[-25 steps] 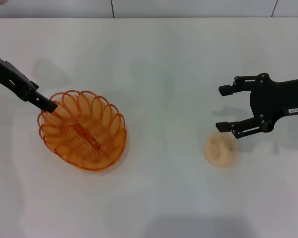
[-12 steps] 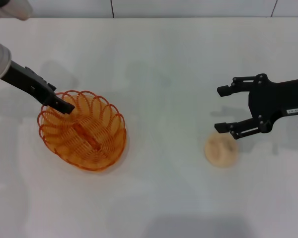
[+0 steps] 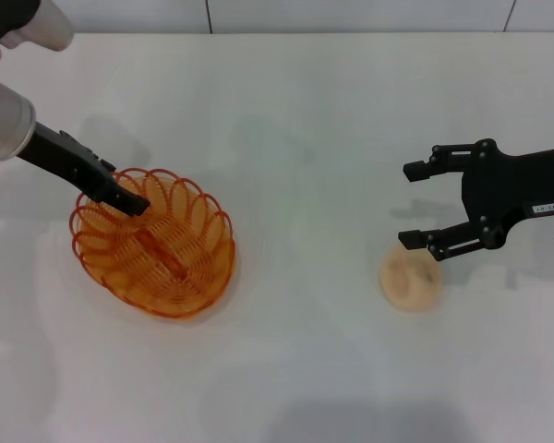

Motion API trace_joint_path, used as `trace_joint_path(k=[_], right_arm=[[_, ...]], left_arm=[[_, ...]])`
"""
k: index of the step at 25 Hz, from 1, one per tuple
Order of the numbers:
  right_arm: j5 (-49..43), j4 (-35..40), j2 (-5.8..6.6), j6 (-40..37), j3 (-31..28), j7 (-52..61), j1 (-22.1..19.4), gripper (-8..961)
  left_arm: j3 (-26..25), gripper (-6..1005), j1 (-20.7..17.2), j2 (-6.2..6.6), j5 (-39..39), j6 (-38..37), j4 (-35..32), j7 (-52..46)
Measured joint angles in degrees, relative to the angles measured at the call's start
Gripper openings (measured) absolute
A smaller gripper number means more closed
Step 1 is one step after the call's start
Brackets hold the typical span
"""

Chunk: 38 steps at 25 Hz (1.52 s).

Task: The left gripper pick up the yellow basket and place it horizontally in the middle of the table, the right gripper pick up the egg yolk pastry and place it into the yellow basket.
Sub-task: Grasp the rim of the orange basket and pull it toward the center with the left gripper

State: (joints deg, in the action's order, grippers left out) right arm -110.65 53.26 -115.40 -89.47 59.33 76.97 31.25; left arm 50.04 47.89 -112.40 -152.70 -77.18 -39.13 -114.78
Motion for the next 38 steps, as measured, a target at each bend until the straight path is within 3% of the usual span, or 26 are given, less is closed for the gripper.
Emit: trace_joint_path(k=[11,16,18,31,38], right_arm=[[0.0,0.0,0.09,0.01,-0.06,0.15,0.05,855],[0.0,0.0,0.09,0.07,0.0,0.28,0.18,855],[0.0,0.0,0.09,0.08,0.0,0.35,0.19,855],[0.02,0.42,0.09,-0.23,-0.11,0.32,-0.08,854],[0.06,0.71,0.2,-0.42,-0.42,0.02,-0.2,852]], left_arm=[[-0.21,676,-0.52,-0.37,0.0,0.6,0.03,-0.38],[0.05,480,-0.42,-0.5,-0.03,0.26,0.24,-0.08],[0.13,236,-0.04,-0.47,-0.04,0.15,1.01,0.16],[-0.36,149,-0.61,-0.59,2.14,-3.25,0.17,-1.68],[-0.3,122,-4.99,-1.78,6.77,-10.56,-10.85,-11.76]])
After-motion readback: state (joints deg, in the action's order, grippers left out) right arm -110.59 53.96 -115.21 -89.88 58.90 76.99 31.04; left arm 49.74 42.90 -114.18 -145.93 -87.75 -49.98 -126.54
